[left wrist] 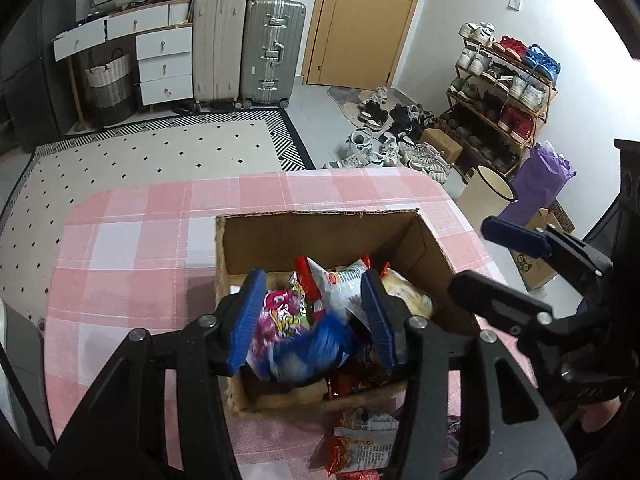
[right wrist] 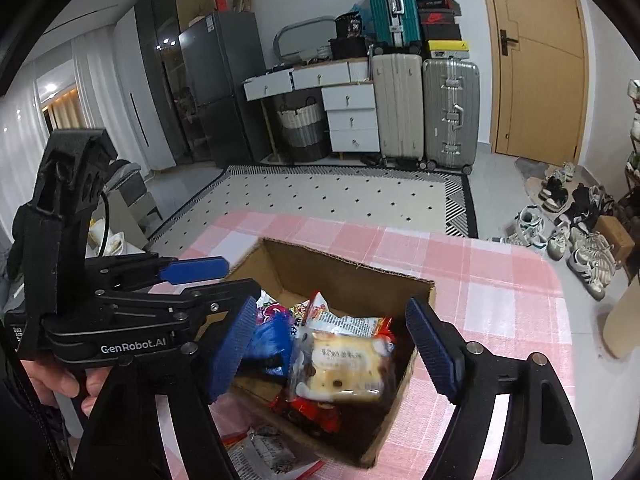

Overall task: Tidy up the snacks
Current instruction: 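Open both grippers to drop the packets into the box, then move both tools back toward the remaining snack pile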

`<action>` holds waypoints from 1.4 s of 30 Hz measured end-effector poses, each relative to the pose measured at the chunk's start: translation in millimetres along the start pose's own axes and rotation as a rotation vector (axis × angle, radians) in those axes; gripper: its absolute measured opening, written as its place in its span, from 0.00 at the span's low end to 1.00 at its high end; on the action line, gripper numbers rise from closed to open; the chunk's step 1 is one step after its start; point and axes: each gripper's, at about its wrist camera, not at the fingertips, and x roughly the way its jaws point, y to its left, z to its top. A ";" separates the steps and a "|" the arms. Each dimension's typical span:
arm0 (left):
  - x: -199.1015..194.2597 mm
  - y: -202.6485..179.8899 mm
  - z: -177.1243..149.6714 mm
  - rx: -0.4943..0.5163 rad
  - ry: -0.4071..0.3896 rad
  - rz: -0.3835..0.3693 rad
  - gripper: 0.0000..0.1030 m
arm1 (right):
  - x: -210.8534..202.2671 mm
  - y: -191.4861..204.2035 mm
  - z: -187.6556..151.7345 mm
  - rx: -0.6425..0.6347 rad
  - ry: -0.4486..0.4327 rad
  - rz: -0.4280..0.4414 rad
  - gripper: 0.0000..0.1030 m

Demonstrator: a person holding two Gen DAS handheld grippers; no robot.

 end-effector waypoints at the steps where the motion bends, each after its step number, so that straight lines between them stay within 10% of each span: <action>1: -6.7 0.3 -1.6 0.000 -0.006 0.000 0.46 | -3.9 -0.6 0.0 0.000 -0.005 0.003 0.78; 42: -239.4 -42.9 -132.3 -0.010 -0.246 0.104 0.98 | -221.5 74.2 -70.3 -0.052 -0.213 -0.023 0.96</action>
